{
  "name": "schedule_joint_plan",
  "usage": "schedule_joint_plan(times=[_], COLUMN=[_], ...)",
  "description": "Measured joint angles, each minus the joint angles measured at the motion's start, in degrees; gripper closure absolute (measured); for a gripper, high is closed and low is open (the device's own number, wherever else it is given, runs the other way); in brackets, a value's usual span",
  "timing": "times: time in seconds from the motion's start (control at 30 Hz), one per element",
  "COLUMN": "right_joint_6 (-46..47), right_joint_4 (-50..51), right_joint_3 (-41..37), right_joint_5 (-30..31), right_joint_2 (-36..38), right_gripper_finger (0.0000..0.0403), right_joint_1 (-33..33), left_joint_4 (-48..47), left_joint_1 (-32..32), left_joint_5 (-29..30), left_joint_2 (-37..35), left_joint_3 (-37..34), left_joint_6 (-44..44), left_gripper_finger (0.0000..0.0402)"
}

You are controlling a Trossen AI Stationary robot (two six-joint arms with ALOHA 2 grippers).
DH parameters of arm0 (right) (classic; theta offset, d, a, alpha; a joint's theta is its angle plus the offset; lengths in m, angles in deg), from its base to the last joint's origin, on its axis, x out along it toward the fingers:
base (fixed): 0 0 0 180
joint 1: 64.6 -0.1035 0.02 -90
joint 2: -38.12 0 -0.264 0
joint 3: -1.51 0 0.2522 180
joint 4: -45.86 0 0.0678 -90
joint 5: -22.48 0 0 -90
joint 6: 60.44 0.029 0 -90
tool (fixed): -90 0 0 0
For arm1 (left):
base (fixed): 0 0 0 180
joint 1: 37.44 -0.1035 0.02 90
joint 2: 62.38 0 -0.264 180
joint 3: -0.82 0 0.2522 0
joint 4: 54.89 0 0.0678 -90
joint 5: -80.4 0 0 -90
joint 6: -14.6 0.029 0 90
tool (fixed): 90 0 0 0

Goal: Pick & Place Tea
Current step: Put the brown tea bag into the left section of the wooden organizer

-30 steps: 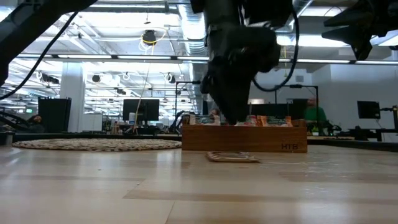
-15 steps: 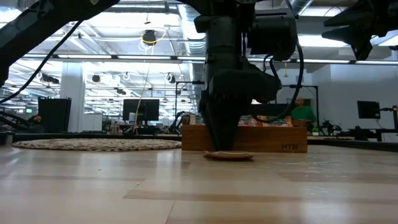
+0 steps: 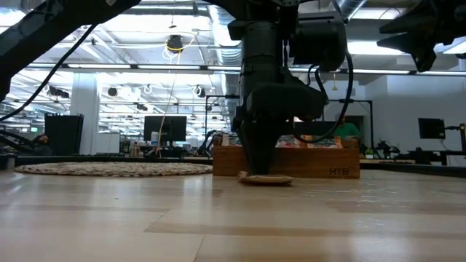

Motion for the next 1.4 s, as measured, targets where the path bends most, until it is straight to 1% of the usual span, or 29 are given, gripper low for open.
schedule_joint_plan(times=[0.3, 0.43, 0.6, 0.63, 0.7, 0.83, 0.9, 0.93, 1.1, 1.4], right_joint_6=[0.0, 0.0, 0.0, 0.0, 0.0, 0.0, 0.0, 0.0, 0.0, 0.0], right_joint_4=[0.0, 0.0, 0.0, 0.0, 0.0, 0.0, 0.0, 0.0, 0.0, 0.0], right_joint_3=[0.0, 0.0, 0.0, 0.0, 0.0, 0.0, 0.0, 0.0, 0.0, 0.0], right_joint_5=[0.0, 0.0, 0.0, 0.0, 0.0, 0.0, 0.0, 0.0, 0.0, 0.0], right_joint_2=[0.0, 0.0, 0.0, 0.0, 0.0, 0.0, 0.0, 0.0, 0.0, 0.0], right_gripper_finger=[0.0274, 0.0274, 0.0274, 0.0274, 0.0274, 0.0274, 0.0274, 0.0274, 0.0274, 0.0274], right_joint_1=[0.0, 0.0, 0.0, 0.0, 0.0, 0.0, 0.0, 0.0, 0.0, 0.0], left_joint_4=[-1.0, -2.9, -5.4, -6.2, -8.2, -9.5, -9.0, -8.9, -9.8, -11.6], left_joint_1=[0.4, 1.1, 1.9, 2.1, 2.6, 2.9, 2.4, 2.0, -0.2, -2.1], left_joint_5=[0.6, 1.1, 3.1, 4.6, 10.8, 29.5, 36.3, 38.2, 39.4, 46.7], left_joint_2=[-2.2, -5.1, -9.9, -11.2, -13.6, -16.6, -16.9, -16.8, -13.8, -9.8], left_joint_3=[-0.3, -0.3, -0.2, -0.2, -0.1, -0.1, -0.1, -0.1, -0.1, -0.1], left_joint_6=[-0.9, -1.0, -2.0, -2.0, -1.5, 1.7, 5.0, 6.7, 10.5, 9.2], left_gripper_finger=[0.0401, 0.0401, 0.0401, 0.0401, 0.0401, 0.0401, 0.0401, 0.0401, 0.0401, 0.0401])
